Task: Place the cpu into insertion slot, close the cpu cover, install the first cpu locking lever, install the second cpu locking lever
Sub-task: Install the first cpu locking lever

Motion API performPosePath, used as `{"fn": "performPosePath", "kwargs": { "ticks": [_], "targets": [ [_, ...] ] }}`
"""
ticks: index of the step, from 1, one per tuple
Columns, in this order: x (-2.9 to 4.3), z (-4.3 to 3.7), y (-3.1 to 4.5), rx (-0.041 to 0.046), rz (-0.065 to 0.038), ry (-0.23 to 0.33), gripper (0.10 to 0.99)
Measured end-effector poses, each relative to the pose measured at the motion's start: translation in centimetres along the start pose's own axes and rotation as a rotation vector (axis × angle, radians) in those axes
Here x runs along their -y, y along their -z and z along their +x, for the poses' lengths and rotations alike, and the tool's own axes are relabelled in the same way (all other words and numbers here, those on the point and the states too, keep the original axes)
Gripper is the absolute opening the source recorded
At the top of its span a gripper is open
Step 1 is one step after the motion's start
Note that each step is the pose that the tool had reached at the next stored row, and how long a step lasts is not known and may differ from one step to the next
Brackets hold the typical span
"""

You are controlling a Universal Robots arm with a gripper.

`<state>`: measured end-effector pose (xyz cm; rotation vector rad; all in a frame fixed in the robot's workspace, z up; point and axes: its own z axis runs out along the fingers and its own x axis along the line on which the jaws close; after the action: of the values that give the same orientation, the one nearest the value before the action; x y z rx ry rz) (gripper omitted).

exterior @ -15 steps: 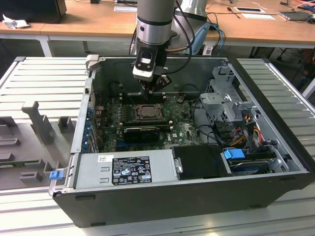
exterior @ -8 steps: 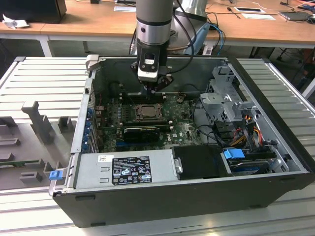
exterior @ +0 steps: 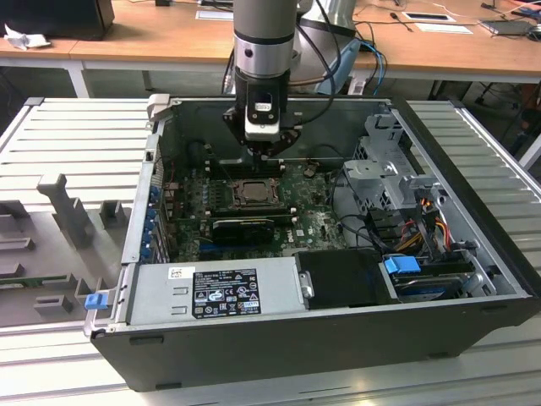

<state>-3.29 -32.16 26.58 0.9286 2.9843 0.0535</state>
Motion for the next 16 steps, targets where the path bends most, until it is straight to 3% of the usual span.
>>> {"fn": "performPosePath", "kwargs": {
  "ticks": [9, 16],
  "targets": [
    [0.0, 0.0, -0.01, -0.0019, -0.002, 0.101, 0.106],
    [0.01, 0.0, -0.08, -0.0028, -0.006, 0.25, 0.106]
  ]
}}
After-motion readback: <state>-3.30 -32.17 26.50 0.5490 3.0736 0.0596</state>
